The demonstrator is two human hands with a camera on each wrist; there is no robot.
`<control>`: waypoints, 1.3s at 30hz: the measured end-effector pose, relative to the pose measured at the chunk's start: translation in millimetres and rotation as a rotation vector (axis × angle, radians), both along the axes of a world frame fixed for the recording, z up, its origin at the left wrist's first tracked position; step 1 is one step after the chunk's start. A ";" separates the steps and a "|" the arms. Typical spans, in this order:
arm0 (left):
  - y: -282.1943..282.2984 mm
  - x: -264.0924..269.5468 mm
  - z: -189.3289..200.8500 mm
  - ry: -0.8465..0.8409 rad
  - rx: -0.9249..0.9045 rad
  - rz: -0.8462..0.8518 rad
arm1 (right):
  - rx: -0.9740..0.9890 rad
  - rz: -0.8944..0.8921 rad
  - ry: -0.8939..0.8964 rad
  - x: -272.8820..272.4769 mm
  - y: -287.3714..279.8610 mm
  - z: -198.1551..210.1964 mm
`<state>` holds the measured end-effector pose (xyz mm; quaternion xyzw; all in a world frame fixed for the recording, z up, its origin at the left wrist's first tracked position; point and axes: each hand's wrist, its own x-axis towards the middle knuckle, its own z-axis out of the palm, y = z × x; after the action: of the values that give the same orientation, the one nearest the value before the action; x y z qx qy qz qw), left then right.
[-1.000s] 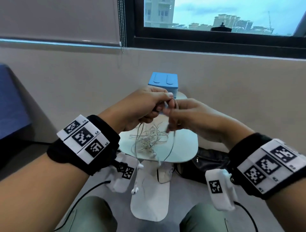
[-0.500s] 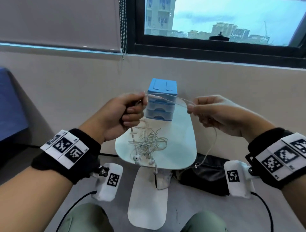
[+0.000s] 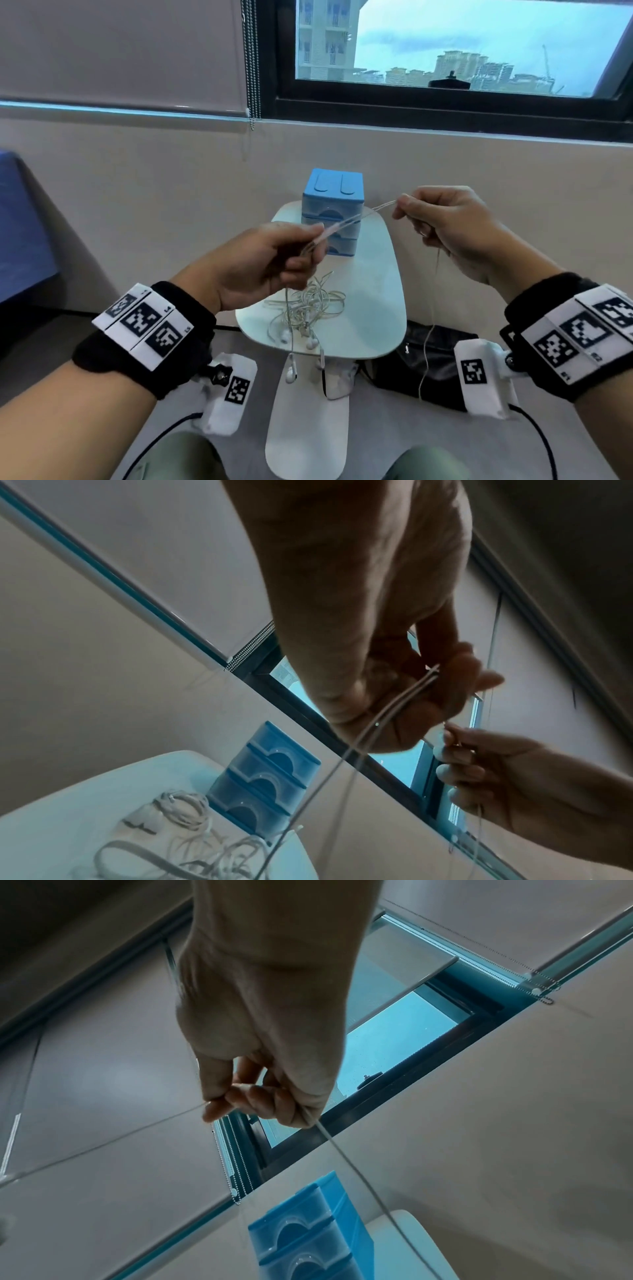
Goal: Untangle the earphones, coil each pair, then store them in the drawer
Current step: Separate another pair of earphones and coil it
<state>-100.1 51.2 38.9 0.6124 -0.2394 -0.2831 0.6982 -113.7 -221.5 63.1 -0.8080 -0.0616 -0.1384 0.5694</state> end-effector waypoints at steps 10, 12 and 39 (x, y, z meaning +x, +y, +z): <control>-17.8 11.9 22.6 -0.050 -0.334 0.381 | -0.505 0.140 0.158 -8.7 31.4 -52.9; -24.8 13.4 18.9 -0.081 -0.299 0.486 | -0.686 0.223 0.122 -18.6 49.8 -51.6; -38.7 -2.2 27.0 -0.214 -0.256 0.473 | -0.685 0.374 -0.006 -40.5 67.9 -3.6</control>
<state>-102.2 12.5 65.9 0.5846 -0.1960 -0.0134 0.7872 -154.2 -153.5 59.5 -0.9257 -0.2520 -0.0061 0.2820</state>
